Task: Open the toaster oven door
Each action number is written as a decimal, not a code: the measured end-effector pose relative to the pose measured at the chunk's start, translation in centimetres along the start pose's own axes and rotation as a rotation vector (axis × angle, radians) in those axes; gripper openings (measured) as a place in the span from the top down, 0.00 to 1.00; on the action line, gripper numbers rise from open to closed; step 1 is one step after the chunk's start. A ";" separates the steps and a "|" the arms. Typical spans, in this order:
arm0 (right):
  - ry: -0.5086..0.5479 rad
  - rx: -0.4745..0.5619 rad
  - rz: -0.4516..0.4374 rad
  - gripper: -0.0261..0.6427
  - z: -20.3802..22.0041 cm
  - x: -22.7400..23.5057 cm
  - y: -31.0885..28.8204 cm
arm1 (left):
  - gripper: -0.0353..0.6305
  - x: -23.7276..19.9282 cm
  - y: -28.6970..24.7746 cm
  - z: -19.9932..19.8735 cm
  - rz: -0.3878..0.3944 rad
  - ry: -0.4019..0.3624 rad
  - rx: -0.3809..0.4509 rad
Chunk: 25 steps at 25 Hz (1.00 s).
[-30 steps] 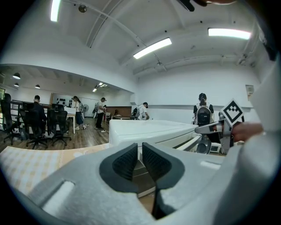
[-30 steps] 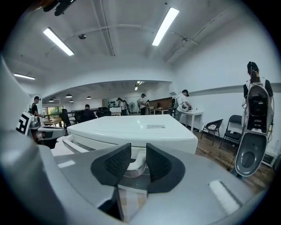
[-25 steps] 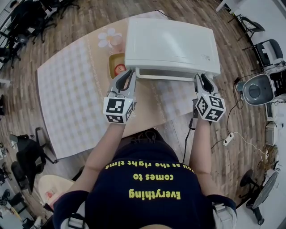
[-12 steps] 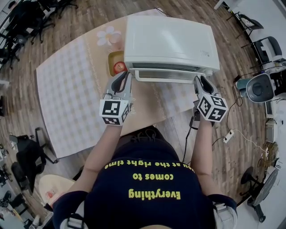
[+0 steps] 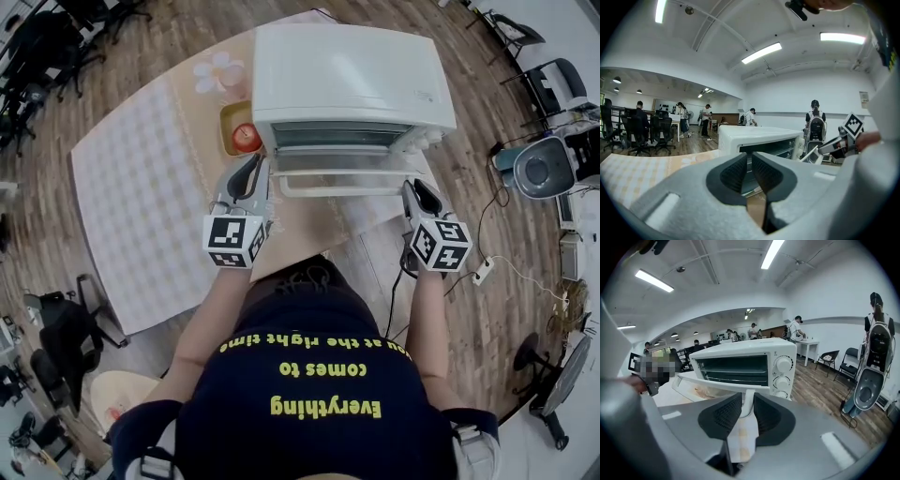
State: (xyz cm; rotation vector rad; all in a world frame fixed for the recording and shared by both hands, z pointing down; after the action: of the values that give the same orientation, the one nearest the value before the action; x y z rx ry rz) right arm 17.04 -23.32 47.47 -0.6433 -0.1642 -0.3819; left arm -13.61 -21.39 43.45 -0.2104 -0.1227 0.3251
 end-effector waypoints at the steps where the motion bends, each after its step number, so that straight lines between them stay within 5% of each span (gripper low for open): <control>1: -0.001 -0.011 0.002 0.82 0.5 0.1 0.2 | 0.90 0.1 0.1 0.2 0.003 0.001 -0.004; 25: -0.066 -0.091 -0.012 0.84 13.3 2.1 0.9 | 0.90 2.5 -0.7 1.1 0.107 -0.014 -0.022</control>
State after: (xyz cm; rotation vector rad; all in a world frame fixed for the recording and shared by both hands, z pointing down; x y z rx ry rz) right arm 18.91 -15.17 58.05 -0.7458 -0.2146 -0.3811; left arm -11.24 -20.99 44.90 -0.2374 -0.1292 0.4323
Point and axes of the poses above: the fingertips, and each gripper's own axes: y backward along the fingers, x to its right, z out of its underside, the point moved 1 cm from there along y, backward along the fingers, and after that the axes turned 10 degrees about -y, right-handed, at the moved point
